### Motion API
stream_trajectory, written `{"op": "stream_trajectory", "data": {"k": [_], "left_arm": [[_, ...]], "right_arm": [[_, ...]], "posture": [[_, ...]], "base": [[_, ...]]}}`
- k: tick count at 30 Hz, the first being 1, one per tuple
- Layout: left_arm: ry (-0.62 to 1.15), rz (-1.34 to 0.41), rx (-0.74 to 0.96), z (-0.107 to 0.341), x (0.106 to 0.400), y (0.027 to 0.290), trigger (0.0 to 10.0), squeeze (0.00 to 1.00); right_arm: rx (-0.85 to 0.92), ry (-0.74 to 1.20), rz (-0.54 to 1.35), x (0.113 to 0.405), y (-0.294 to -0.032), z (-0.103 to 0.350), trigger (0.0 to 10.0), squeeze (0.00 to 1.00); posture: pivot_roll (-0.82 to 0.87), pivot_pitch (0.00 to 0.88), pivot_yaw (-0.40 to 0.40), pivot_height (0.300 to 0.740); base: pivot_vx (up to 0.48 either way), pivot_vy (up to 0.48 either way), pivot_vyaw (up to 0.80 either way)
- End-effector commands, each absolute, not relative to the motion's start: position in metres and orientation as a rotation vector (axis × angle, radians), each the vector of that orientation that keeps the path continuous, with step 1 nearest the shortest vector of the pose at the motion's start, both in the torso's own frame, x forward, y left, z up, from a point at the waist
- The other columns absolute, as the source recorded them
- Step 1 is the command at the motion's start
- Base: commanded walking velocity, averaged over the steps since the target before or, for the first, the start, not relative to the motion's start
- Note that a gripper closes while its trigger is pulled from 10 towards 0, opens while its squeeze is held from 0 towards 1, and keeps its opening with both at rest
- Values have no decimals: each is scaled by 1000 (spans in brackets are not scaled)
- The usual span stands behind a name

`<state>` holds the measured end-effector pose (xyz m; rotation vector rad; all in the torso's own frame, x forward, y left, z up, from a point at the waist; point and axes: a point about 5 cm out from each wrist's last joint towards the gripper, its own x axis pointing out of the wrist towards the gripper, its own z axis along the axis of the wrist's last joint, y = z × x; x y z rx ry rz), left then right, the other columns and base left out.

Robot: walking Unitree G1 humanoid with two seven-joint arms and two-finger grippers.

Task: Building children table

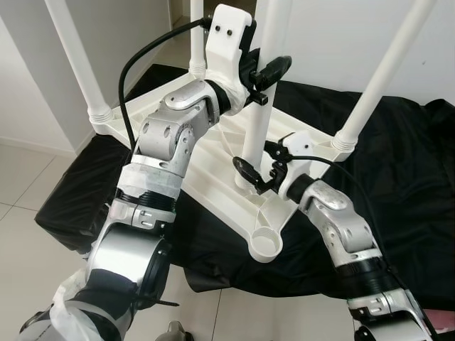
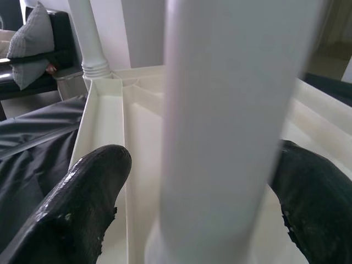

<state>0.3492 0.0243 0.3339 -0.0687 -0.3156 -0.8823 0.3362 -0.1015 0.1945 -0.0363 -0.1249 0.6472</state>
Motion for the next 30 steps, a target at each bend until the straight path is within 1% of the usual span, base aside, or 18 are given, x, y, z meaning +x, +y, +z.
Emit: {"op": "stream_trajectory", "data": {"k": [1,10,11,12,13,14,15,28,29,30], "left_arm": [[-353,-899,-50,345,343,18,10000,0],[-372,-917,-33,349,337,9,10000,0],[-373,-919,-34,350,336,8,10000,0],[-375,-918,-33,351,336,7,10000,0],[-375,-918,-33,351,336,7,10000,0],[-376,-918,-35,351,335,6,10000,0],[-378,-917,-36,352,334,4,10000,0],[-380,-920,-33,353,331,-3,10000,0],[-379,-920,-32,353,331,-3,10000,588],[-381,-926,-41,353,330,-3,10000,588]], "right_arm": [[-49,-130,628,342,-99,195,10000,0],[-44,-125,591,357,-93,198,10000,0],[-54,-124,588,359,-92,199,4941,0],[-53,-120,587,361,-92,199,3098,0],[-53,-120,587,361,-92,199,3098,0],[-51,-117,588,362,-91,200,1686,0],[-53,-112,585,364,-91,200,0,0],[-63,-144,541,369,-97,202,0,0],[-65,-148,536,370,-98,202,10000,0],[-47,-154,522,370,-99,204,10000,0]], "posture": [[33,17,-37,740],[45,18,-46,740],[49,24,-51,740],[50,27,-54,740],[50,27,-54,740],[51,29,-55,740],[55,33,-56,740],[70,43,-60,740],[70,43,-60,740],[74,44,-61,740]], "base": [[0,0,0],[0,0,0],[0,0,0],[0,0,0],[0,0,0],[0,0,0],[0,0,0],[0,0,0],[0,0,0],[0,0,0]]}}
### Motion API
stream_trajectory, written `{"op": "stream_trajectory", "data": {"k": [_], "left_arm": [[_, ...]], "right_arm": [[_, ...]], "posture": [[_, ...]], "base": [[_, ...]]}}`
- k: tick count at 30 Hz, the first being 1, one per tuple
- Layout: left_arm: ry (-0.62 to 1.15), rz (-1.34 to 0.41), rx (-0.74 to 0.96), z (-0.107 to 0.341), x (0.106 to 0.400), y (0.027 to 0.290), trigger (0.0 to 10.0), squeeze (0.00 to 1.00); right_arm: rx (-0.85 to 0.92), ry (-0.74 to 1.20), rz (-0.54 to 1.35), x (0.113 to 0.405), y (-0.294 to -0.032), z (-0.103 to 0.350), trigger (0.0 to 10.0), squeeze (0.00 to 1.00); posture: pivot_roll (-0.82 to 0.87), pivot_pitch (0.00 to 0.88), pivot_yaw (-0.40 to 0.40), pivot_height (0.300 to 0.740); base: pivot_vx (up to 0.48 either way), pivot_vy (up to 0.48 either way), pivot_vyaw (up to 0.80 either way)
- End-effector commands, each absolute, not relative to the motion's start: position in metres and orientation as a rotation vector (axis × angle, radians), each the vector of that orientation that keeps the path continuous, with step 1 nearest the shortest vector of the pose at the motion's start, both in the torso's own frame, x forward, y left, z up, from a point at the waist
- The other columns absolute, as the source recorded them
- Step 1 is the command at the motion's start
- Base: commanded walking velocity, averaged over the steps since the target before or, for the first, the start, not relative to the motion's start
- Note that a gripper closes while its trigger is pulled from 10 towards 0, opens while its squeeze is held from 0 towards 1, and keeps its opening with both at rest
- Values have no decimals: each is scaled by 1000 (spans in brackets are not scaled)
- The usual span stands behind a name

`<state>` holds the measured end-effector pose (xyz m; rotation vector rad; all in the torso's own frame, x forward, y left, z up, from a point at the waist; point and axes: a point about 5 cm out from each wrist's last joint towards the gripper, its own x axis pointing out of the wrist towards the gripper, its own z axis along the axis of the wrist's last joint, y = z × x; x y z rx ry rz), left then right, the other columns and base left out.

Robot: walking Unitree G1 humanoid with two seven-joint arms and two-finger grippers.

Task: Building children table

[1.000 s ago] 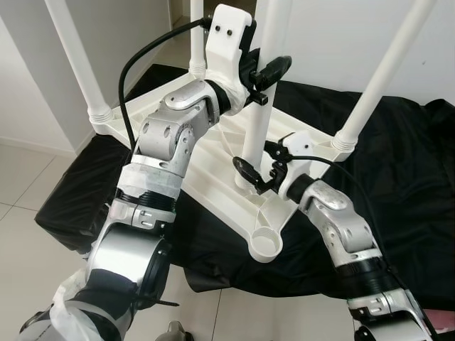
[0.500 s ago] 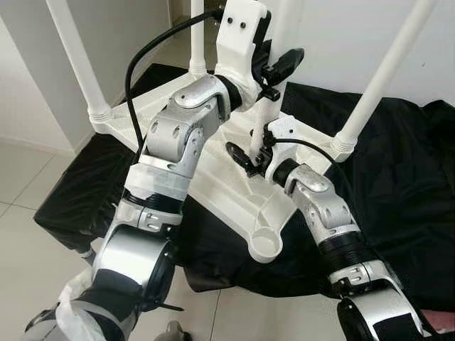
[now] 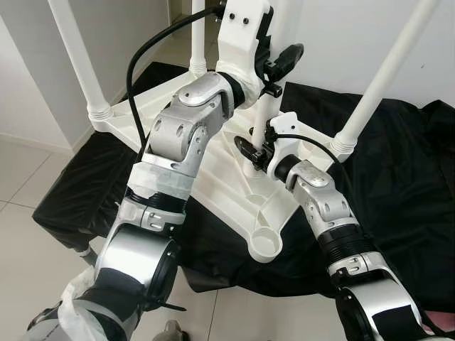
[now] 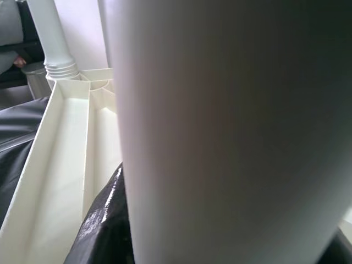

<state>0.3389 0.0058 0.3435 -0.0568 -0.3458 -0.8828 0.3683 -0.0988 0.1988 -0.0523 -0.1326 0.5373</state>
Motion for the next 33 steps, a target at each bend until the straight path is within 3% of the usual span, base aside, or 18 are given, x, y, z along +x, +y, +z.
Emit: {"op": "stream_trajectory", "data": {"k": [1,2,7,8,9,17,25,33], "left_arm": [[-381,-926,-41,353,330,-3,10000,588],[-384,-944,-64,355,328,-2,10000,1000],[-420,-976,-90,362,322,5,10000,1000],[-444,-980,-88,364,319,9,10000,941],[-466,-979,-82,366,317,15,10000,0],[-497,-890,-74,361,321,43,10000,0],[-387,-691,55,327,341,79,10000,0],[-285,-643,128,295,346,103,10000,0]], "right_arm": [[-47,-154,522,370,-99,204,10000,0],[-13,-162,504,369,-102,206,10000,0],[33,-188,458,367,-109,210,10000,0],[43,-183,438,366,-112,209,10000,0],[40,-180,402,365,-116,208,10000,0],[128,-97,207,370,-139,196,10000,0],[-30,-144,166,367,-146,206,10000,0],[-8,-181,115,356,-154,215,10000,0]], "posture": [[74,44,-61,740],[83,54,-62,740],[83,69,-69,740],[84,70,-70,740],[80,69,-71,740],[66,57,-88,740],[53,74,-72,740],[23,68,-32,740]], "base": [[0,0,0],[0,0,0],[0,0,0],[0,0,0],[0,0,0],[0,0,0],[0,0,0],[0,0,0]]}}
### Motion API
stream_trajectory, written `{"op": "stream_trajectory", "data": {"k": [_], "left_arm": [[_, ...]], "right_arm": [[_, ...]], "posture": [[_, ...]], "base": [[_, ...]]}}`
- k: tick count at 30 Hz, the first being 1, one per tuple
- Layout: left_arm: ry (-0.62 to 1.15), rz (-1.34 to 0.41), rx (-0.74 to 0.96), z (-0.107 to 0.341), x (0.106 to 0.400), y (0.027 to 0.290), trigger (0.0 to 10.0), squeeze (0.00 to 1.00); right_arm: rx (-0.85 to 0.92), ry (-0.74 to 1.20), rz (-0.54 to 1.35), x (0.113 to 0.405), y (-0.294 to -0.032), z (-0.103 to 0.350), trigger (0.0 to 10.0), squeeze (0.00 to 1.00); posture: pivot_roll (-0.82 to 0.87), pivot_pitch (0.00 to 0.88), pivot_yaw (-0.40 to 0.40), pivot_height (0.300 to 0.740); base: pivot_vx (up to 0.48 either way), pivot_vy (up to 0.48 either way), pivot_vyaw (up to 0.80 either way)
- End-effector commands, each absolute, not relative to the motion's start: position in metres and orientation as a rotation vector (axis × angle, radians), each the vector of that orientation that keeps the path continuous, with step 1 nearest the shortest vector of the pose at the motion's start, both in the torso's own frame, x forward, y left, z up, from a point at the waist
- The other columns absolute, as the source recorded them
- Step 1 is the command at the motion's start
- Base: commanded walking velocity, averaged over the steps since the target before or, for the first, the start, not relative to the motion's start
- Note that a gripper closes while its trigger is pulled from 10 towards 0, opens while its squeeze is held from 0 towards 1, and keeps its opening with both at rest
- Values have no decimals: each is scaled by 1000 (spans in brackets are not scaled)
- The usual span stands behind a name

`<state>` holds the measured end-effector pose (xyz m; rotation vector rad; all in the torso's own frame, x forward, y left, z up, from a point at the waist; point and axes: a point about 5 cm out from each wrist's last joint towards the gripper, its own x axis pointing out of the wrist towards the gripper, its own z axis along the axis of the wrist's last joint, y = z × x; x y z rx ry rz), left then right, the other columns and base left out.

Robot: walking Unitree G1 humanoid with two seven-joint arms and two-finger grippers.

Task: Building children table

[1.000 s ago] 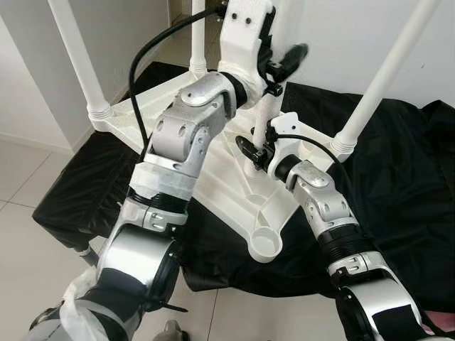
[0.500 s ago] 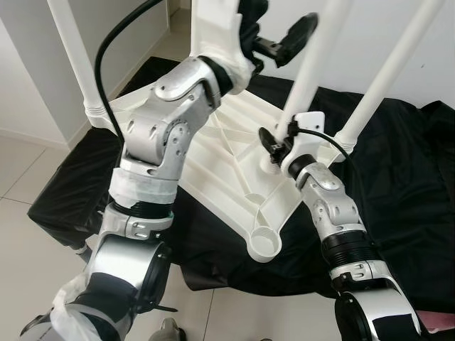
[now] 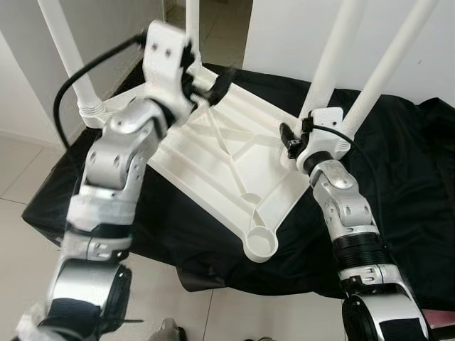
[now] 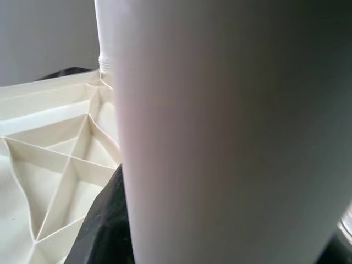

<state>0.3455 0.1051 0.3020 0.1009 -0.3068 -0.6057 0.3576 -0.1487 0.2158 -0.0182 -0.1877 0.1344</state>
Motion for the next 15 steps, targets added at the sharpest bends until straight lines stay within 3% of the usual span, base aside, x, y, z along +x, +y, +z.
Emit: {"op": "stream_trajectory", "data": {"k": [1,15], "left_arm": [[-254,-630,146,287,349,108,10000,0],[-190,-576,238,248,348,120,10000,0]], "right_arm": [[-12,-207,96,352,-156,218,10000,0],[-39,-261,72,337,-160,221,10000,0]], "posture": [[-2,64,-16,740],[28,49,-41,740]], "base": [[0,0,0],[0,0,0]]}}
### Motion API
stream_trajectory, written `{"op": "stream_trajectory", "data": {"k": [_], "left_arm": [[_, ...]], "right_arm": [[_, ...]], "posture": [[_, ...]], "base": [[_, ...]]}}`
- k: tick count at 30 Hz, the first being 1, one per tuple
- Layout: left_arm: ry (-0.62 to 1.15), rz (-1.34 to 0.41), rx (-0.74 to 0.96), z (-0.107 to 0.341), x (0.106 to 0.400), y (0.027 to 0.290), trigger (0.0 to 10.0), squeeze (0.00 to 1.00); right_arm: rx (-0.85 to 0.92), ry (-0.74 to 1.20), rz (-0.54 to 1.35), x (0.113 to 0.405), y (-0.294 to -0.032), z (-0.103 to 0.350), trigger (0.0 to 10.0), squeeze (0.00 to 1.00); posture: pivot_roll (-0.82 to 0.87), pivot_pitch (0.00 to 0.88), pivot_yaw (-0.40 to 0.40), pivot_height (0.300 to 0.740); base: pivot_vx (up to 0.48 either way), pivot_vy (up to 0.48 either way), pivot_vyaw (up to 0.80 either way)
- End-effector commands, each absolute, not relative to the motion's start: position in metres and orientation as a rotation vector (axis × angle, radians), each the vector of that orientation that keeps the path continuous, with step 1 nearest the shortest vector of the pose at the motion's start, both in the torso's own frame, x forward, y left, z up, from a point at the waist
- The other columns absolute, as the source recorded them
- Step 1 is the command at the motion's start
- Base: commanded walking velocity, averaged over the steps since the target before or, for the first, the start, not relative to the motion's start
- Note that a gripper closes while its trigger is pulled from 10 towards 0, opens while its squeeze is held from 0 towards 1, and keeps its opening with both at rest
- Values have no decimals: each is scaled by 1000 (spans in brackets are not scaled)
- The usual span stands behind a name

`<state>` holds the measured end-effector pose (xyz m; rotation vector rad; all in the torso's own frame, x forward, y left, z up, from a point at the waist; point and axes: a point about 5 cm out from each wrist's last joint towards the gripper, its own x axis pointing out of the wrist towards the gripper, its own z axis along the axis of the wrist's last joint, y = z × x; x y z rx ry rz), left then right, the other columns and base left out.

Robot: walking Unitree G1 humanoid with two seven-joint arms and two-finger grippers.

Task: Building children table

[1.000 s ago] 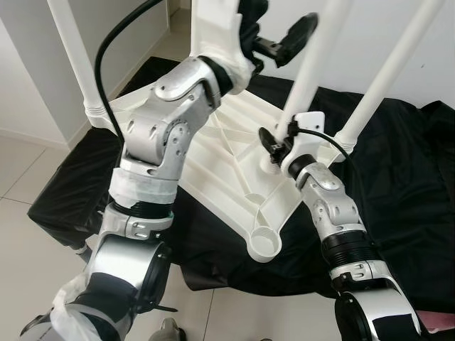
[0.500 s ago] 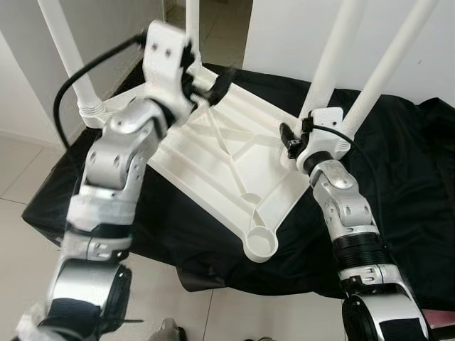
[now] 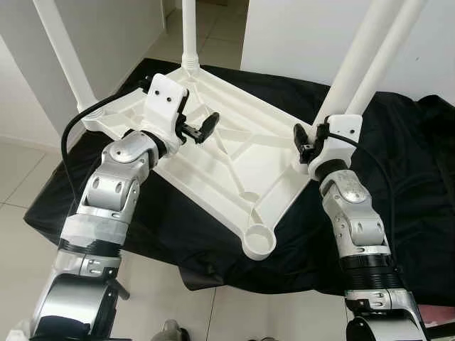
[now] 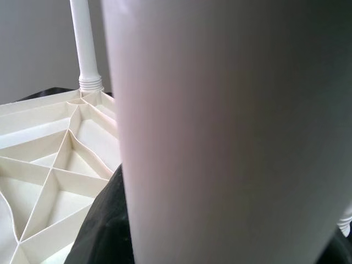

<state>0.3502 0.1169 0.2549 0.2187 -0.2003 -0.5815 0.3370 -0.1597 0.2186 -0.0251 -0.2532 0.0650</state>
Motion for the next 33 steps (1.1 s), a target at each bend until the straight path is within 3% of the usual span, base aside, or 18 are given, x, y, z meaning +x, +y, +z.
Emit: {"op": "stream_trajectory", "data": {"k": [1,16,22,29,30,33], "left_arm": [[-190,-576,238,248,348,120,10000,0],[-179,-559,297,241,354,124,10000,0],[-205,-533,291,248,354,127,10000,0],[-221,-570,229,249,351,122,10000,0],[-217,-560,229,252,354,124,10000,0],[-254,-553,204,263,356,127,10000,0]], "right_arm": [[-39,-261,72,337,-160,221,10000,0],[-69,-258,75,335,-165,219,10000,0],[-56,-259,88,341,-165,224,10000,0],[-92,-284,97,340,-169,230,10000,0],[-102,-285,86,340,-169,229,10000,0],[-87,-278,92,343,-166,227,10000,0]], "posture": [[28,49,-41,740],[28,9,-30,740],[51,20,-69,740],[42,39,-38,740],[26,0,-29,740],[57,9,-65,740]], "base": [[0,0,0],[0,0,0],[0,0,0],[0,0,0],[0,0,0],[0,0,0]]}}
